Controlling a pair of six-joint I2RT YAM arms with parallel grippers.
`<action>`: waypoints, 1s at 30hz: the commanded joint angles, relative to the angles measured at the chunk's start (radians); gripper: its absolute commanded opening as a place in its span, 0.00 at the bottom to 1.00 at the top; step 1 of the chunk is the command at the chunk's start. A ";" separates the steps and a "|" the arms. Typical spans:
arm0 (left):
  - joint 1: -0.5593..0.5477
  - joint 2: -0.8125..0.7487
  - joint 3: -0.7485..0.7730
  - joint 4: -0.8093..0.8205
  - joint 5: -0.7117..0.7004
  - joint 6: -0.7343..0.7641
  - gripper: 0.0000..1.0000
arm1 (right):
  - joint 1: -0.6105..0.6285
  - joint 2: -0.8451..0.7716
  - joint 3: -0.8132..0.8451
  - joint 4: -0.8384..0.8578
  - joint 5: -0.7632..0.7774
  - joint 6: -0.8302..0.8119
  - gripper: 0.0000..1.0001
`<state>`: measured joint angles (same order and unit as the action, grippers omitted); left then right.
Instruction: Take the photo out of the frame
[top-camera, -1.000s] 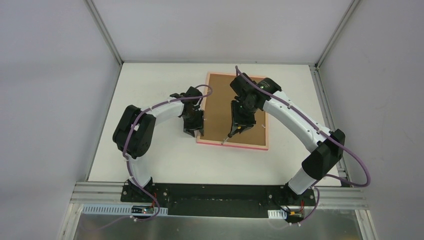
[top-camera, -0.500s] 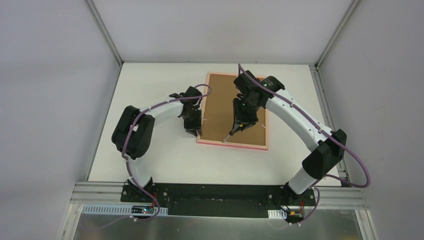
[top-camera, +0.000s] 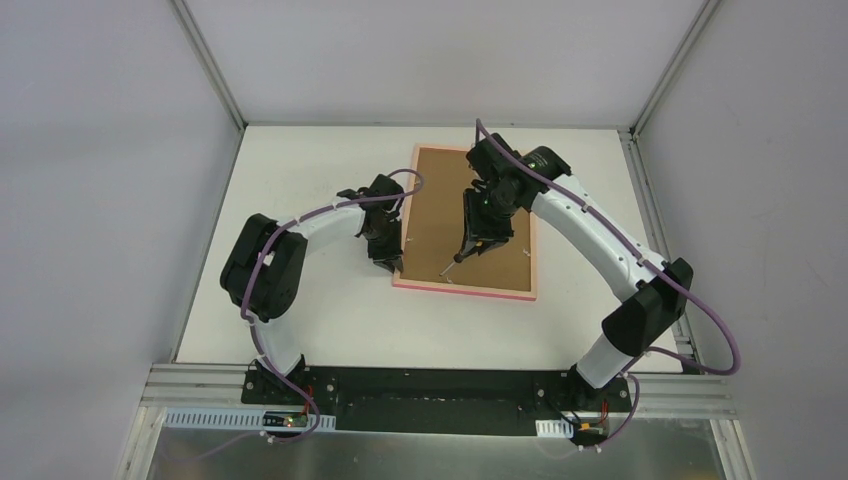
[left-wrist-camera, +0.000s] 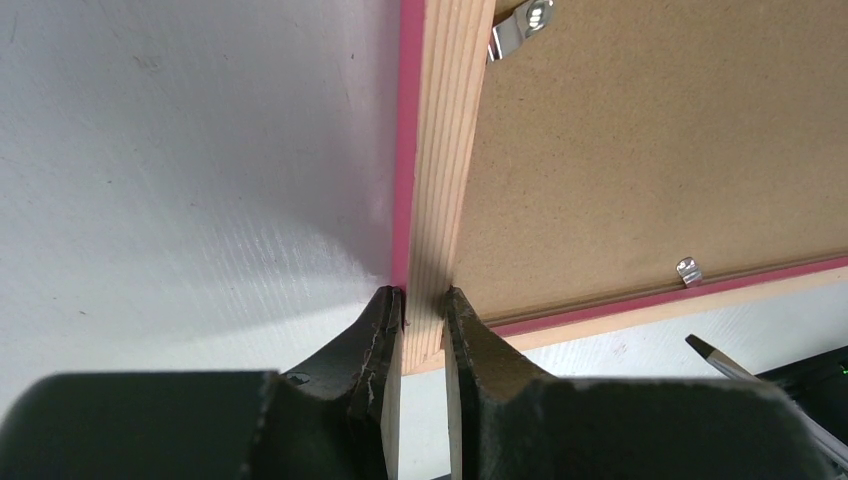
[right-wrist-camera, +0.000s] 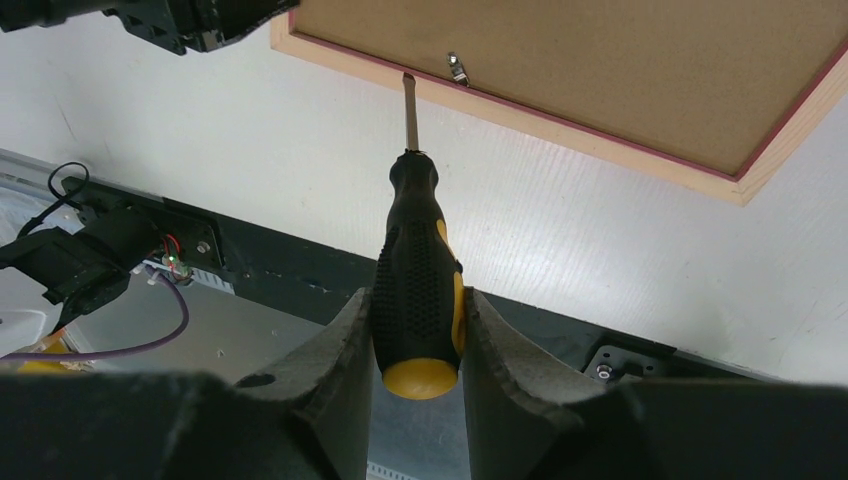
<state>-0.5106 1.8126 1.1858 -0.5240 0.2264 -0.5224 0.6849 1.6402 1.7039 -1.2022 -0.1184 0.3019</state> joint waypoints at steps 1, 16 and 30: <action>0.000 -0.042 -0.023 -0.025 -0.005 0.005 0.00 | 0.016 0.016 0.062 -0.030 0.007 -0.008 0.00; 0.000 -0.039 -0.028 -0.016 -0.012 0.010 0.00 | 0.050 0.061 0.033 -0.067 0.074 -0.047 0.00; 0.000 -0.032 -0.038 -0.016 -0.018 0.002 0.00 | 0.102 0.107 0.077 -0.172 0.261 -0.058 0.00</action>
<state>-0.5106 1.8053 1.1713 -0.5079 0.2260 -0.5220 0.7723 1.7309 1.7580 -1.2774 0.0189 0.2649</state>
